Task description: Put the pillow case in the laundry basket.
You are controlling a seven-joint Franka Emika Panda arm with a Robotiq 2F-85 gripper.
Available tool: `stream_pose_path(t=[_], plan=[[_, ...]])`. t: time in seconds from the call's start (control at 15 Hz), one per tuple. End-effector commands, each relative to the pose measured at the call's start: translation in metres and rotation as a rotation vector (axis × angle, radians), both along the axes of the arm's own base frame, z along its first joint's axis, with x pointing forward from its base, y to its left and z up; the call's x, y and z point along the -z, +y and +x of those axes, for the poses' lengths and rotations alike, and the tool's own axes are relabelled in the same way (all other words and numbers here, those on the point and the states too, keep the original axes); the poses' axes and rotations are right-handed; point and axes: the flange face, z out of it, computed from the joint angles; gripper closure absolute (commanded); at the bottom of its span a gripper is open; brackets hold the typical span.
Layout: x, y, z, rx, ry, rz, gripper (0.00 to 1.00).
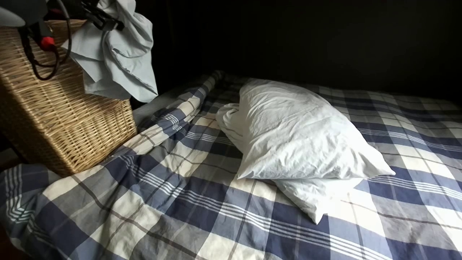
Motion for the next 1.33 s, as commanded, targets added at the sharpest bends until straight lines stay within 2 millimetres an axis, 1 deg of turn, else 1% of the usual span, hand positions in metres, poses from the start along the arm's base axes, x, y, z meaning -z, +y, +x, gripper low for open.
stream_pose_path(t=[0.0,0.13,0.47,0.53,0.73,0.8,0.93,1.13,1.27], plan=[[-0.006,0.004,-0.009,-0.051,-0.015,-0.006,0.83],[-0.015,0.009,-0.020,-0.102,-0.037,-0.006,0.83],[-0.017,0.009,-0.021,-0.110,-0.042,-0.012,0.83],[-0.017,0.009,-0.021,-0.110,-0.042,-0.012,0.96],[-0.055,0.026,-0.024,-0.185,-0.121,-0.015,0.96],[-0.071,0.032,-0.025,-0.206,-0.159,-0.027,0.96],[-0.109,0.047,-0.032,-0.240,-0.244,-0.003,0.96],[-0.161,0.070,-0.051,-0.336,-0.349,0.035,0.96],[-0.189,0.086,-0.065,-0.401,-0.408,0.077,0.96]])
